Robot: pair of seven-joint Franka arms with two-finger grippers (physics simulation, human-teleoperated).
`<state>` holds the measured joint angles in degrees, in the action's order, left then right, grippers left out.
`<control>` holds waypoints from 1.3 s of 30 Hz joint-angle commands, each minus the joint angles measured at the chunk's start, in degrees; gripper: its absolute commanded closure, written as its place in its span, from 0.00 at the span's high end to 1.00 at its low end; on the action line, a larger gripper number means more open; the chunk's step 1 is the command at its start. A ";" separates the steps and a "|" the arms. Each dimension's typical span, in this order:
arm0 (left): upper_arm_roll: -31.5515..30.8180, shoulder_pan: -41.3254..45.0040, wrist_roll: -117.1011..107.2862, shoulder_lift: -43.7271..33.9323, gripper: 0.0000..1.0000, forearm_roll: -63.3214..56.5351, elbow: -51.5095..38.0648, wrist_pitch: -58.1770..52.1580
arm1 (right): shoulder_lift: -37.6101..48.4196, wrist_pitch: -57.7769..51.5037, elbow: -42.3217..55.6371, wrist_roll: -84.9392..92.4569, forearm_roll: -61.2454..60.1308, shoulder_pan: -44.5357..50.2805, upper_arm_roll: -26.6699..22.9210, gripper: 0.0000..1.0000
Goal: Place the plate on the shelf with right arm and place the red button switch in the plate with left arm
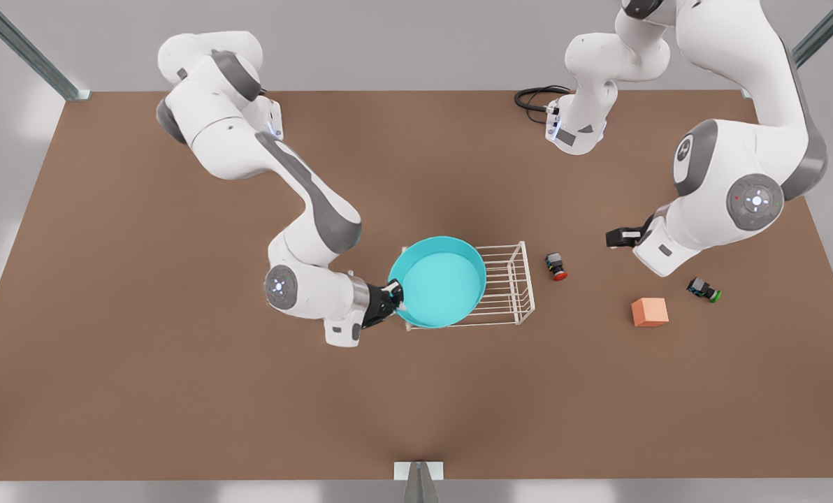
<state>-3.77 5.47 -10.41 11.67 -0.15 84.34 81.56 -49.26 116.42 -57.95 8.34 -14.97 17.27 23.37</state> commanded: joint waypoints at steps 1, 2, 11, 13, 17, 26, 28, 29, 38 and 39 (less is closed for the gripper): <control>-0.01 -0.02 -0.14 -0.07 1.00 -0.03 0.13 0.70 | -1.54 10.57 1.78 -41.91 0.29 2.85 -0.95 0.21; -0.01 -0.02 -0.14 0.02 1.00 0.06 0.21 0.88 | -1.71 12.51 1.78 -43.49 0.29 4.52 -1.57 0.21; -0.01 1.56 -14.91 2.39 1.00 4.98 29.13 36.92 | -0.04 13.74 -7.00 -43.40 0.38 7.43 -1.39 0.21; 0.07 1.30 -16.84 2.92 1.00 5.86 33.17 42.71 | -0.22 13.74 -7.36 -43.23 0.47 7.78 -1.39 0.21; 0.07 1.47 -16.84 4.50 1.00 9.38 37.39 49.92 | -0.13 13.74 -9.64 -43.05 2.04 7.78 -1.39 0.21; 0.07 2.79 -11.39 7.05 1.00 8.85 45.65 56.16 | 0.49 13.04 -9.99 -43.49 2.05 8.04 -0.78 1.00; 0.07 3.06 -11.39 8.11 1.00 8.94 45.83 56.69 | 1.28 13.04 -9.91 -43.49 2.05 8.57 -0.69 1.00; 0.07 3.06 -11.39 8.37 1.00 8.94 45.92 56.61 | 1.63 12.95 -9.91 -43.49 1.96 8.66 -0.69 1.00; 0.07 3.23 -11.48 11.10 0.89 9.02 45.92 58.62 | 18.41 -30.90 -12.54 -29.27 19.27 -12.17 -1.57 1.00; 0.07 3.23 -11.48 11.10 0.83 9.11 45.83 58.54 | 18.41 -34.24 -11.84 -21.71 22.61 -15.95 -1.57 1.00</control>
<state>-3.69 8.70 -21.17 22.74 8.97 130.19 138.71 -31.09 105.90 -70.07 -27.15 0.55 3.84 21.72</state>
